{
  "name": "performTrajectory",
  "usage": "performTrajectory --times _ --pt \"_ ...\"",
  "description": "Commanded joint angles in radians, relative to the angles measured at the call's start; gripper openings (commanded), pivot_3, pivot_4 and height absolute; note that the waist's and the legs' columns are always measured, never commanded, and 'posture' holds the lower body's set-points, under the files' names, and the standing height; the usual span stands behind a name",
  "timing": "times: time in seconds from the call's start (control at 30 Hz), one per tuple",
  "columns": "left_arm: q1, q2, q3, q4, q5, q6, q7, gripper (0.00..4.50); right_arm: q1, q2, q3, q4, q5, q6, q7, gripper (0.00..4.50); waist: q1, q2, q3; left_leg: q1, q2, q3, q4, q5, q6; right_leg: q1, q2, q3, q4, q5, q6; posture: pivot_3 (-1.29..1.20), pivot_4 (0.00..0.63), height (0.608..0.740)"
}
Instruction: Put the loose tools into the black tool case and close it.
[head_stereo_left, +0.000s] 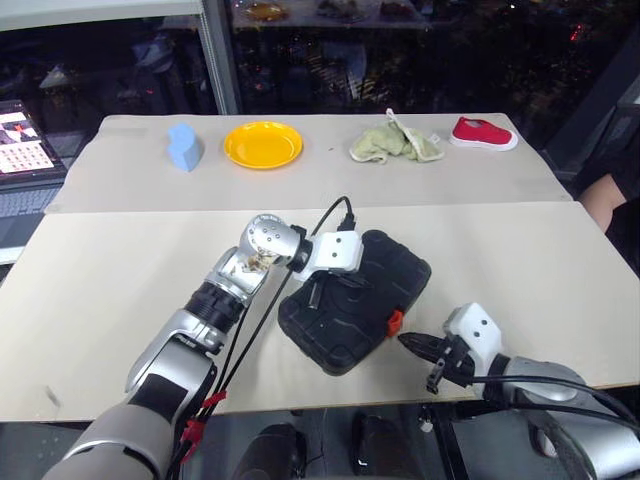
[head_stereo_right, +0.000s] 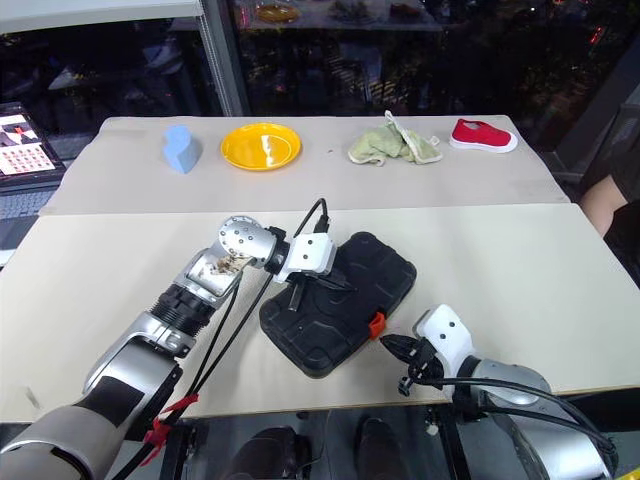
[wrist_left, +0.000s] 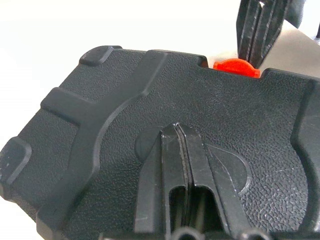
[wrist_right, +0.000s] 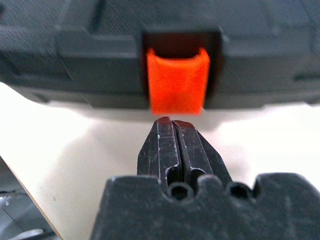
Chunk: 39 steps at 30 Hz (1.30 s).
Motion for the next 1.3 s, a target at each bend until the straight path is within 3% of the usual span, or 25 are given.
performTrajectory --times 0.03,0.37,0.7,0.83,0.87,0.93,1.03,1.23,1.3 --pt "0.024 0.007 -0.043 0.048 0.059 0.01 -0.006 0.01 -0.058 0.025 0.02 0.014 -0.018 -0.023 -0.019 0.0 -0.001 0.0 0.0 0.0 0.0 0.0 0.0 0.0 0.0 0.0 0.0 0.0 0.0 0.0 0.0 0.0 0.15 0.74" --pt "0.031 -0.001 -0.043 0.047 0.059 0.012 -0.004 0.01 -0.162 0.078 0.018 0.077 -0.023 -0.026 -0.025 0.0 -0.001 0.0 0.0 -0.007 0.0 0.001 0.0 0.003 -0.003 -0.008 0.001 0.0 0.001 0.005 -0.005 0.0 0.15 0.74" --pt "0.034 0.005 -0.031 0.063 0.06 0.007 0.011 0.01 -0.02 -0.022 -0.089 -0.017 0.036 0.017 0.047 0.0 0.001 0.001 0.0 -0.007 0.0 0.0 0.0 0.002 -0.003 -0.008 0.001 -0.001 0.0 0.005 -0.005 0.0 0.15 0.74" --pt "0.04 0.007 0.002 0.039 0.007 0.086 -0.012 0.01 0.001 -0.061 -0.152 -0.034 0.084 0.046 0.082 0.0 0.0 0.001 0.0 -0.007 0.0 0.001 0.0 0.002 -0.003 -0.008 0.001 -0.001 0.0 0.005 -0.005 0.0 0.15 0.74" --pt "0.045 0.021 0.018 0.022 -0.015 0.124 -0.031 0.26 0.008 -0.085 -0.185 -0.045 0.111 0.057 0.107 0.0 -0.001 0.001 0.0 -0.007 0.0 0.001 0.0 0.002 -0.003 -0.008 0.001 -0.001 0.0 0.005 -0.005 0.0 0.15 0.74" --pt "0.057 0.066 0.053 -0.021 -0.063 0.201 -0.078 0.64 0.023 -0.143 -0.265 -0.061 0.172 0.074 0.179 0.57 -0.002 0.001 0.0 -0.007 0.0 0.001 0.0 0.002 -0.003 -0.008 0.001 -0.001 0.0 0.005 -0.005 0.0 0.15 0.74" --pt "0.083 0.174 0.114 -0.084 -0.126 0.307 -0.144 1.67 0.035 -0.24 -0.421 -0.051 0.287 0.104 0.313 1.45 -0.006 0.001 0.001 -0.007 0.001 0.001 -0.001 0.002 -0.003 -0.009 0.003 -0.001 0.0 0.004 -0.005 0.0 0.15 0.74" --pt "0.146 0.453 0.268 -0.212 -0.296 0.539 -0.289 4.0 0.02 -0.397 -0.676 0.089 0.463 0.189 0.531 3.59 -0.011 0.001 0.003 -0.007 0.003 0.001 -0.002 0.002 -0.002 -0.01 0.005 -0.001 0.001 0.004 -0.007 0.0 0.15 0.74" --pt "0.175 0.544 0.323 -0.253 -0.353 0.621 -0.304 4.5 -0.01 -0.436 -0.73 0.167 0.511 0.224 0.571 4.24 -0.002 0.0 0.005 -0.008 0.002 0.001 -0.002 0.001 -0.002 -0.011 0.003 -0.001 0.0 0.004 -0.007 0.0 0.15 0.74"
